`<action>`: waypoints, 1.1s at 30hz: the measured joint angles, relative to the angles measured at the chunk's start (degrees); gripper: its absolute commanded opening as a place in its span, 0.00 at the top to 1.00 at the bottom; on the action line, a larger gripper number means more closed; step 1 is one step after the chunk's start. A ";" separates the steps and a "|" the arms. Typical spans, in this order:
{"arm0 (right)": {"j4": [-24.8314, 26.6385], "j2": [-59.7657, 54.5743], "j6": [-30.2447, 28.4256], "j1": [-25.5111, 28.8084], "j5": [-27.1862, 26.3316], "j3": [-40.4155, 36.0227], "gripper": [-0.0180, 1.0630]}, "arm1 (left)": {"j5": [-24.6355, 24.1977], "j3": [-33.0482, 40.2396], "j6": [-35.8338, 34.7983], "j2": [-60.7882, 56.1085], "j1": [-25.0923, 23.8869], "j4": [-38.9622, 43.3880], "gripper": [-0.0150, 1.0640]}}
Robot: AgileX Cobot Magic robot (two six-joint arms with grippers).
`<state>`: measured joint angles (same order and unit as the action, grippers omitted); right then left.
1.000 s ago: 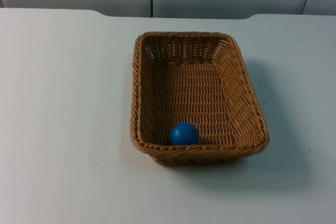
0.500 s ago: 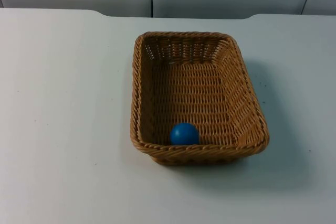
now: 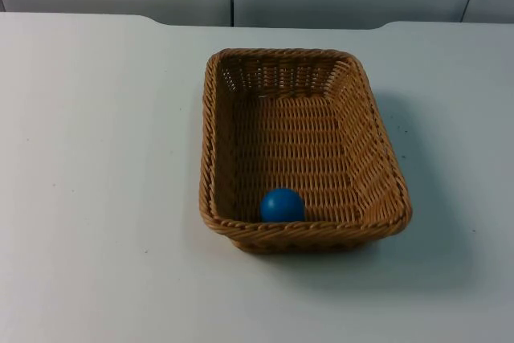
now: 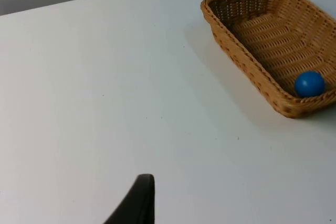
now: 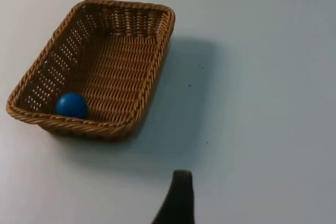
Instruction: Pick up the basket with the left hand and place the ball into the basket with the right hand.
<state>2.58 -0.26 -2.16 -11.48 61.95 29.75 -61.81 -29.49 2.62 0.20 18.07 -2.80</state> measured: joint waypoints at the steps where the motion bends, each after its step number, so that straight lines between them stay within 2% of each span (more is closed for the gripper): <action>1: 0.28 0.00 0.00 0.00 0.11 0.00 0.29 | 0.00 0.00 0.00 0.00 0.00 0.00 0.05; 15: 0.58 0.00 0.00 0.00 0.11 0.00 0.29 | 0.00 0.00 0.00 0.00 -0.15 0.00 0.05; 18: 0.58 0.00 0.00 1.28 0.11 0.00 0.29 | 0.00 0.00 0.00 0.00 -3.04 0.00 0.05; 20: 0.67 0.00 0.00 3.13 0.11 0.00 0.29 | 0.00 0.00 0.00 0.00 -6.76 0.00 0.05; 21: 0.67 0.00 0.00 3.13 0.11 0.00 0.29 | 0.00 0.00 0.00 0.00 -6.76 0.00 0.05; 30: 0.67 0.00 0.00 10.98 0.11 0.00 0.29 | 0.00 0.00 0.00 0.00 -18.39 0.00 0.05; 33: 0.67 0.00 0.00 11.90 0.11 0.00 0.29 | 0.00 0.00 0.00 0.00 -20.09 0.00 0.05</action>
<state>3.25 -0.26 -2.16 0.42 62.06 29.75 -61.81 -29.49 2.62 0.20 -2.01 -2.80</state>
